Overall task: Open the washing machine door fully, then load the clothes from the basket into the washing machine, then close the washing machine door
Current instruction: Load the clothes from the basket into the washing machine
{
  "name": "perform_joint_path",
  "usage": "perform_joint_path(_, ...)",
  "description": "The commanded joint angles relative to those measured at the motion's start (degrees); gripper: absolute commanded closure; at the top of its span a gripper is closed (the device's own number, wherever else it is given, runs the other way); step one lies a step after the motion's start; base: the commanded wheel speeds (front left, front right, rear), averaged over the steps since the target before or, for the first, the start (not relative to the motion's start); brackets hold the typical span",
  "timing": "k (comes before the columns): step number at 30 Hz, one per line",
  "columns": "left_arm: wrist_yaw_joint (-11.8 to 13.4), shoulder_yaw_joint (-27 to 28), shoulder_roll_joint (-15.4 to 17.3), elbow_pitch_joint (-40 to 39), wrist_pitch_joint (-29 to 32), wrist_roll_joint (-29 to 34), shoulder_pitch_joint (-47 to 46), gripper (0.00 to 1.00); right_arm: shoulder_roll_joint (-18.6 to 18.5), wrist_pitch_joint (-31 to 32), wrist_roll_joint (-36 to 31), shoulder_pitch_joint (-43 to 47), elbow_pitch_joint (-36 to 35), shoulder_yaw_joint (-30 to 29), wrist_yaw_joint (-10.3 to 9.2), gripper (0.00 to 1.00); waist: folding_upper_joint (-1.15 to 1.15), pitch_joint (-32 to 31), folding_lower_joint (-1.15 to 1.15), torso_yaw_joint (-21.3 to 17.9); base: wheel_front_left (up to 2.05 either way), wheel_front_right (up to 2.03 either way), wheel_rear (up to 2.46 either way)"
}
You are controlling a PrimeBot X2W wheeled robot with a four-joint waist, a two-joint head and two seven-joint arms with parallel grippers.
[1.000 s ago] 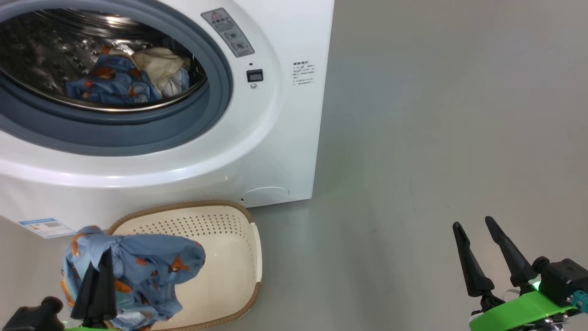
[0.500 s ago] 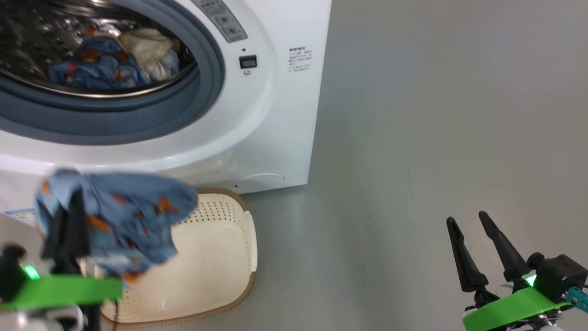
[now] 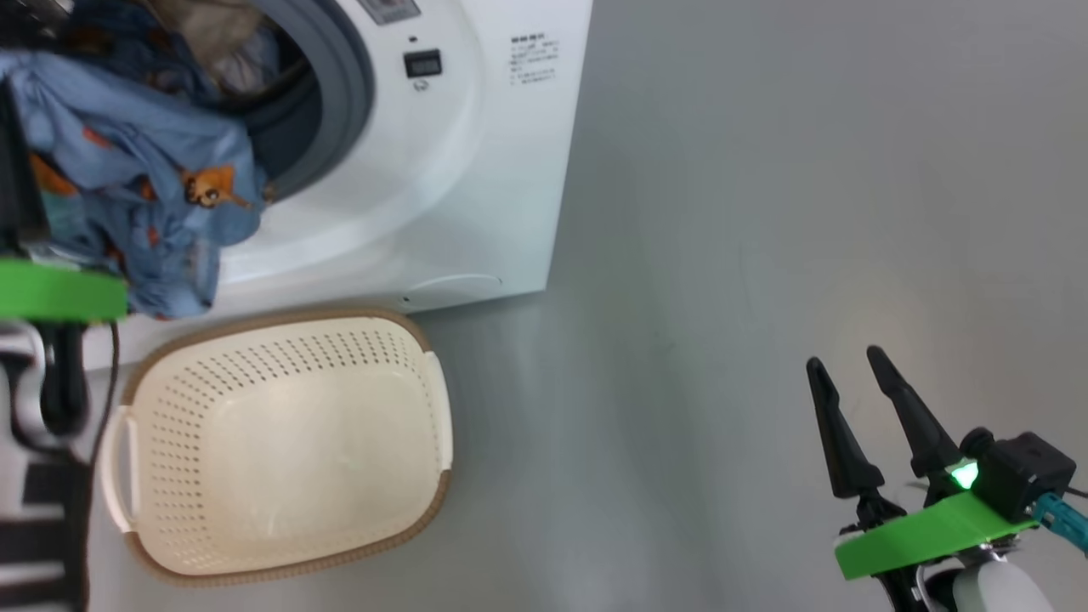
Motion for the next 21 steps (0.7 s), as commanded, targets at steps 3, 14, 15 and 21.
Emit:
perform_joint_path(3, -0.09, -0.34, 3.7, 7.4, -0.3, -0.58, -6.93, 1.0, 0.07, -0.27, 0.35, -1.85, -1.55, 1.66, 0.16, 0.0, 0.0, 3.28, 0.0, -1.95, 0.0, 0.0, 0.0)
perform_joint_path(14, -0.09, -5.18, 6.66, 31.21, -0.3, -4.22, -22.91, 1.0, 1.75, -0.27, 0.37, -5.2, -2.01, 3.21, 0.16, 0.0, 0.0, 9.1, 0.0, -5.27, 0.0, 0.0, 0.0)
perform_joint_path(15, -0.09, -5.91, 7.03, 32.77, -0.3, -4.29, -24.0, 1.0, 1.9, -0.27, 0.38, -5.44, -2.03, 3.34, 0.16, 0.0, 0.0, 9.56, 0.0, -5.55, 0.0, 0.0, 0.0)
perform_joint_path(21, -0.09, -9.27, 8.84, 41.31, -0.23, -4.71, -30.24, 1.0, 2.68, -0.27, 0.47, -6.74, -2.1, 4.32, 0.16, 0.0, 0.0, 12.25, 0.0, -7.1, 0.0, 0.0, 0.0)
